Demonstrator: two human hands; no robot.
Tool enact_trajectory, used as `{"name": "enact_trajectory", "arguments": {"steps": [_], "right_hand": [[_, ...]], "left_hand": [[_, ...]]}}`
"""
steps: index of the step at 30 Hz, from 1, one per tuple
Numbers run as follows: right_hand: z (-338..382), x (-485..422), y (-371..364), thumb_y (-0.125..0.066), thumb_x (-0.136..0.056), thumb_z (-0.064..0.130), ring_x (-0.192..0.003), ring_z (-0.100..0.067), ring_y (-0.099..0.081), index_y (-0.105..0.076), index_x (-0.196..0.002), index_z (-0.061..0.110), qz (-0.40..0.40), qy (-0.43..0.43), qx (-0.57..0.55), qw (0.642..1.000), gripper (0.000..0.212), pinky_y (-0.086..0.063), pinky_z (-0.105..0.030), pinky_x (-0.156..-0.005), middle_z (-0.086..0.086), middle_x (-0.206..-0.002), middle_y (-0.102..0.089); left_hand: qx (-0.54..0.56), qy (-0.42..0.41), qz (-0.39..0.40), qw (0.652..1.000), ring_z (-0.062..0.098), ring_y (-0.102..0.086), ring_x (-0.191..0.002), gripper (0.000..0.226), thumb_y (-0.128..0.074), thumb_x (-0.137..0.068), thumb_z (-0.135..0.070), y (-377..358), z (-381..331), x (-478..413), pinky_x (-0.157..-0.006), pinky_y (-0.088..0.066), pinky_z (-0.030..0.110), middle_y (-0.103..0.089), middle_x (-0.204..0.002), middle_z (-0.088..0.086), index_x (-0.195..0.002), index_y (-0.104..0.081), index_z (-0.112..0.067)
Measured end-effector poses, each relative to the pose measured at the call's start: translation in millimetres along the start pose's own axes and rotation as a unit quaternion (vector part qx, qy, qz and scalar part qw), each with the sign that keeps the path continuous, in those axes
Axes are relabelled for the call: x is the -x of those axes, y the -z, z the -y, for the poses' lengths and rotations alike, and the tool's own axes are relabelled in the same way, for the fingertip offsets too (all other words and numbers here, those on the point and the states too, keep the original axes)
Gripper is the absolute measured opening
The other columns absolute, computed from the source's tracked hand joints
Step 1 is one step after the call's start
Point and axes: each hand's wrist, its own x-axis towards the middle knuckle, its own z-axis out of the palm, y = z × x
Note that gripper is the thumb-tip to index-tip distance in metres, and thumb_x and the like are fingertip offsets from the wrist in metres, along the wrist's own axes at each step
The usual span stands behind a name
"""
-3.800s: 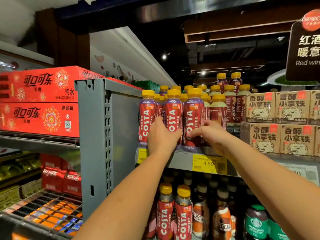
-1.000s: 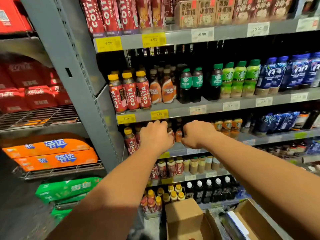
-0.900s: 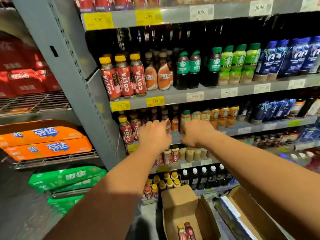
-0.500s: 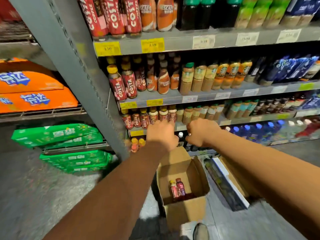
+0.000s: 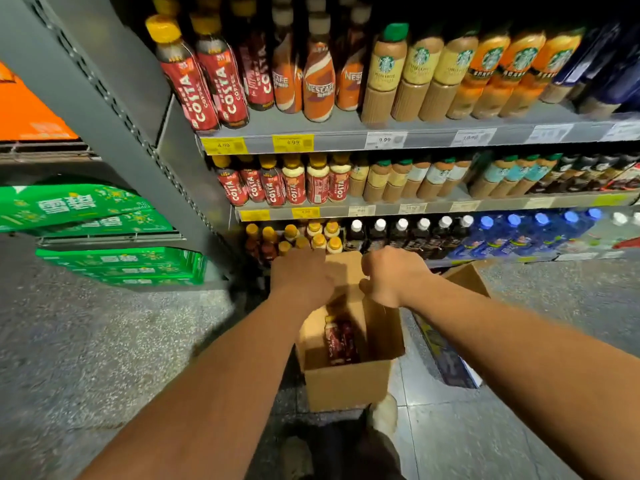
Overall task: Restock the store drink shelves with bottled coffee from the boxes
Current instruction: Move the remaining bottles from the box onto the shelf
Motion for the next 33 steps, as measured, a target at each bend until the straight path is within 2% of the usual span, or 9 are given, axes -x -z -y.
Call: {"name": "enact_trajectory", "arguments": {"steps": [4, 7, 11, 13, 18, 23, 25, 30, 33], "right_hand": [[-18.9, -26.9, -18.7, -0.048, -0.093, 0.036, -0.108, -0.029, -0.059, -0.059, -0.116, 0.019, 0.042, 0.000, -0.015, 0.999, 0.030, -0.048, -0.032, -0.078, -0.005, -0.118, -0.060], [-31.7, -50.8, -38.8, -0.046, -0.092, 0.034, -0.089, -0.028, -0.057, -0.056, -0.098, 0.016, 0.072, 0.011, -0.012, 0.997, 0.022, -0.044, -0.030, -0.067, -0.008, -0.107, -0.060], [-45.1, -81.3, -78.0, -0.045, -0.092, 0.039, -0.082, -0.028, -0.051, -0.052, -0.087, 0.015, 0.111, -0.001, -0.040, 0.993, 0.026, -0.033, -0.025, -0.056, -0.009, -0.095, -0.057], [-49.2, -94.2, -105.1, -0.048, -0.091, 0.036, -0.085, -0.031, -0.055, -0.058, -0.094, 0.012, 0.127, -0.012, -0.073, 0.989, 0.027, -0.037, -0.027, -0.061, -0.012, -0.101, -0.061], [-57.4, -127.2, -197.3, -0.051, -0.090, 0.035, -0.107, -0.029, -0.057, -0.059, -0.116, 0.017, 0.159, -0.043, -0.106, 0.981, 0.032, -0.039, -0.029, -0.074, -0.009, -0.118, -0.059], [-61.1, -164.3, -299.1, -0.050, -0.092, 0.030, -0.082, -0.022, -0.051, -0.059, -0.109, 0.016, 0.197, -0.099, -0.150, 0.964, 0.024, -0.038, -0.028, -0.067, -0.007, -0.101, -0.058], [-62.9, -178.6, -340.6, -0.049, -0.092, 0.030, -0.082, -0.021, -0.054, -0.059, -0.109, 0.016, 0.215, -0.114, -0.163, 0.956, 0.024, -0.042, -0.029, -0.067, -0.005, -0.095, -0.057], [-65.0, -216.9, -434.6, -0.051, -0.091, 0.031, -0.093, -0.026, -0.059, -0.058, -0.114, 0.016, 0.266, -0.152, -0.185, 0.934, 0.029, -0.051, -0.036, -0.078, -0.009, -0.106, -0.060], [-68.3, -241.4, -479.2, -0.054, -0.091, 0.033, -0.089, -0.025, -0.057, -0.058, -0.111, 0.016, 0.261, -0.179, -0.202, 0.927, 0.027, -0.047, -0.033, -0.071, -0.008, -0.105, -0.060]], "left_hand": [[0.024, 0.014, 0.001, 1.000, 0.028, -0.051, -0.113, 0.035, -0.050, -0.092, -0.032, -23.3, -13.0, -18.7, -0.087, -0.041, 0.039, -0.057, -0.120, 0.004, -0.126, -0.051, -0.022], [0.049, 0.030, 0.009, 0.998, 0.028, -0.049, -0.116, 0.039, -0.051, -0.092, -0.031, -46.1, -21.5, -34.9, -0.090, -0.039, 0.038, -0.054, -0.125, 0.007, -0.129, -0.048, -0.021], [0.049, 0.035, 0.067, 0.996, 0.030, -0.053, -0.108, 0.021, -0.051, -0.090, -0.028, -94.8, -24.7, -58.4, -0.084, -0.041, 0.039, -0.058, -0.114, 0.008, -0.108, -0.055, -0.017], [0.050, 0.036, 0.081, 0.995, 0.028, -0.054, -0.104, 0.012, -0.051, -0.089, -0.027, -122.6, -23.3, -70.0, -0.081, -0.040, 0.038, -0.059, -0.109, 0.007, -0.097, -0.052, -0.019], [0.053, 0.033, 0.096, 0.993, 0.027, -0.055, -0.107, 0.025, -0.052, -0.089, -0.030, -211.8, -13.8, -104.6, -0.082, -0.042, 0.038, -0.059, -0.115, 0.006, -0.111, -0.058, -0.019], [0.084, 0.041, 0.126, 0.988, 0.028, -0.054, -0.104, 0.024, -0.053, -0.089, -0.030, -307.8, -0.4, -131.6, -0.080, -0.042, 0.037, -0.060, -0.109, 0.007, -0.106, -0.060, -0.016], [0.096, 0.041, 0.151, 0.983, 0.026, -0.055, -0.106, 0.025, -0.053, -0.089, -0.028, -345.3, 3.2, -139.7, -0.087, -0.042, 0.038, -0.059, -0.109, 0.006, -0.110, -0.058, -0.015], [0.117, 0.094, 0.210, 0.966, 0.026, -0.054, -0.108, 0.033, -0.054, -0.089, -0.033, -435.7, 9.7, -159.8, -0.090, -0.043, 0.040, -0.060, -0.113, 0.006, -0.118, -0.056, -0.017], [0.148, 0.147, 0.227, 0.951, 0.027, -0.051, -0.114, 0.038, -0.055, -0.090, -0.037, -481.2, 14.8, -172.9, -0.094, -0.043, 0.040, -0.057, -0.120, 0.006, -0.122, -0.054, -0.018]]}}
